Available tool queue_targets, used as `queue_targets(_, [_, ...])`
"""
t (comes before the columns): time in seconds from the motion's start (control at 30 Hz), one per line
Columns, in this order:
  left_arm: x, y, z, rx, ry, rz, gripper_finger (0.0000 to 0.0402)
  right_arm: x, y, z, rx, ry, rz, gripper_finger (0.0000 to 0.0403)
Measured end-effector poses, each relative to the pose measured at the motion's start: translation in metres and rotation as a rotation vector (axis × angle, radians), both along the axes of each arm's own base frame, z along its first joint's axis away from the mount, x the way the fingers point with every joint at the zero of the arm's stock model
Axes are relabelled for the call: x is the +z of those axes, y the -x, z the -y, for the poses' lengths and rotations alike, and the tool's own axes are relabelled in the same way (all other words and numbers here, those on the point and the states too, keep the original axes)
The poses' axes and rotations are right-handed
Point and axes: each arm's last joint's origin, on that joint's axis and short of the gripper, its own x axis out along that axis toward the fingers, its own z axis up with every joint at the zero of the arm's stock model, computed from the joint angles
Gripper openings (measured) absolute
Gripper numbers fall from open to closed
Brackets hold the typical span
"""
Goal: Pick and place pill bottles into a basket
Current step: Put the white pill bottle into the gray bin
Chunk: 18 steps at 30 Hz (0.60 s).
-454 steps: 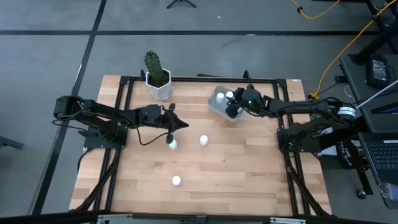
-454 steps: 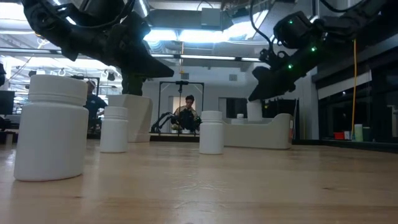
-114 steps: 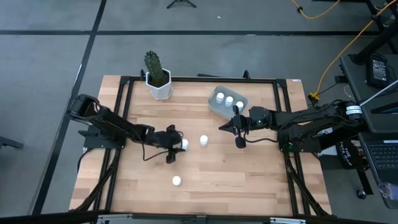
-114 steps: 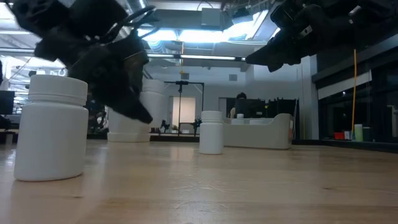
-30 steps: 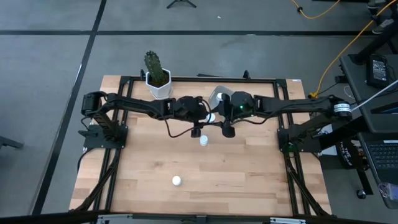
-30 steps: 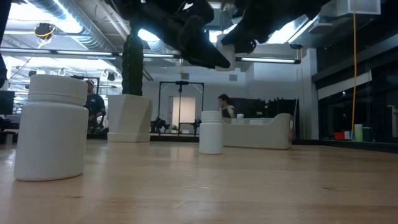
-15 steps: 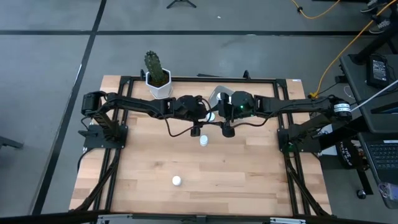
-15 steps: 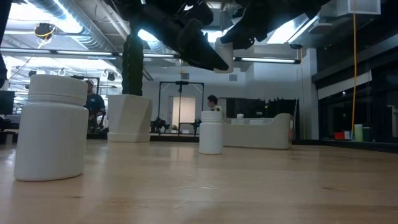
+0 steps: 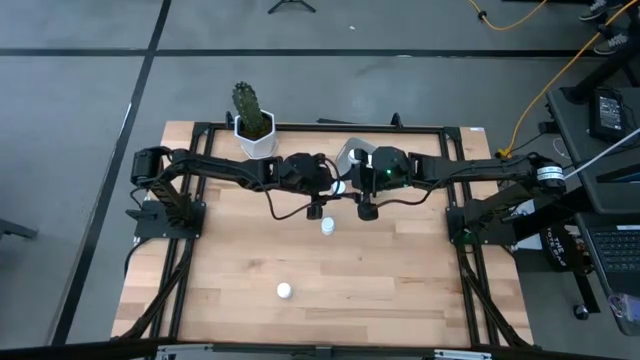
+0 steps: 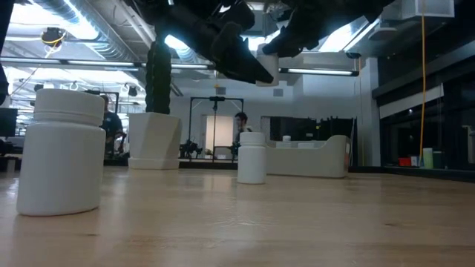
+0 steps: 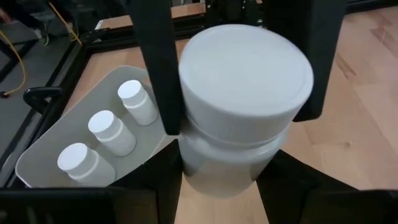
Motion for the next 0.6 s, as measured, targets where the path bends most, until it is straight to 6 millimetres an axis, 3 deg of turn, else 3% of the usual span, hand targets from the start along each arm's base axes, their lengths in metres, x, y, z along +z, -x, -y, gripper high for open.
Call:
queue_targets(0.23, [0.0, -0.0002, 0.0019, -0.013, -0.008, -0.001, 0.0173, -0.0002, 0.0001, -0.0001, 0.002, 0.002, -0.002, 0.0157])
queue_targets(0.6, [0.0047, 0.0094, 0.0043, -0.036, -0.041, -0.06, 0.023, -0.0026, 0.0014, -0.0004, 0.0, -0.02, -0.026, 0.0157])
